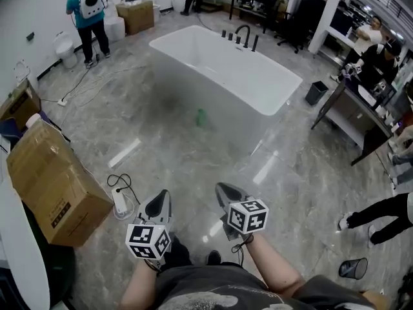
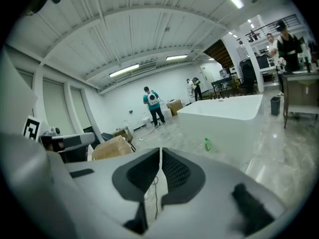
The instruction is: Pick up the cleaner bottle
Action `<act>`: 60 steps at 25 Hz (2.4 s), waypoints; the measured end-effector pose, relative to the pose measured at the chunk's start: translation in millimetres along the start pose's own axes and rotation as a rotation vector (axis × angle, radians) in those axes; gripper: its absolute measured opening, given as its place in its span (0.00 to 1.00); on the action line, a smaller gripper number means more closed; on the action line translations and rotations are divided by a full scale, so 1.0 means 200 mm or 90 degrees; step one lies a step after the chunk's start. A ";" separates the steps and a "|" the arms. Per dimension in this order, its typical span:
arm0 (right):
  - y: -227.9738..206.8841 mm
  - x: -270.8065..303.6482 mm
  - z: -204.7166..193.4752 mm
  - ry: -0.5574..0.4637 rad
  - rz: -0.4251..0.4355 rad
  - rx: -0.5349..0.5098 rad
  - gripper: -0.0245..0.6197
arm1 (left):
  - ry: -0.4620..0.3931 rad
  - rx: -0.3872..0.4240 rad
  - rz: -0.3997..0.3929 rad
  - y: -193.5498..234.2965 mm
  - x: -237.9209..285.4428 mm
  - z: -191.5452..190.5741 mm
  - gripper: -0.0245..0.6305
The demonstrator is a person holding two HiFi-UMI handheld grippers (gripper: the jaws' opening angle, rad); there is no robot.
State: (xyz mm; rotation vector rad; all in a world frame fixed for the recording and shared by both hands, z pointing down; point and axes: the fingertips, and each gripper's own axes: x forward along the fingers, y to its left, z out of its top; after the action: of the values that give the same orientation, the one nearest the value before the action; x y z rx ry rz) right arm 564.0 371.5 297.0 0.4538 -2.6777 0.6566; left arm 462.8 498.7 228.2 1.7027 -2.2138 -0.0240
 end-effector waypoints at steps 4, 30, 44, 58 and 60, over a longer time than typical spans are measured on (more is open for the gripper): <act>-0.03 0.07 0.03 -0.004 -0.033 0.023 0.09 | 0.001 0.002 -0.012 0.12 0.04 0.04 0.06; 0.04 0.78 0.14 0.027 -0.141 0.035 0.09 | 0.005 -0.042 -0.034 1.03 0.26 0.18 0.06; -0.28 1.46 0.45 0.045 -0.128 0.081 0.09 | 0.021 -0.055 0.005 1.38 0.87 0.37 0.06; -0.87 2.01 0.91 0.043 -0.138 0.112 0.09 | 0.011 -0.045 0.011 1.56 1.73 0.73 0.06; -0.93 2.05 0.95 0.037 -0.146 0.120 0.09 | 0.005 -0.034 0.007 1.59 1.81 0.80 0.06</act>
State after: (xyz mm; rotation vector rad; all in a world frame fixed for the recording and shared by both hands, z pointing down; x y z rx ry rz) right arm 222.3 31.2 374.2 0.7665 -2.4704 0.8418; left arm 41.9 215.2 242.5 1.6598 -2.1959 -0.0726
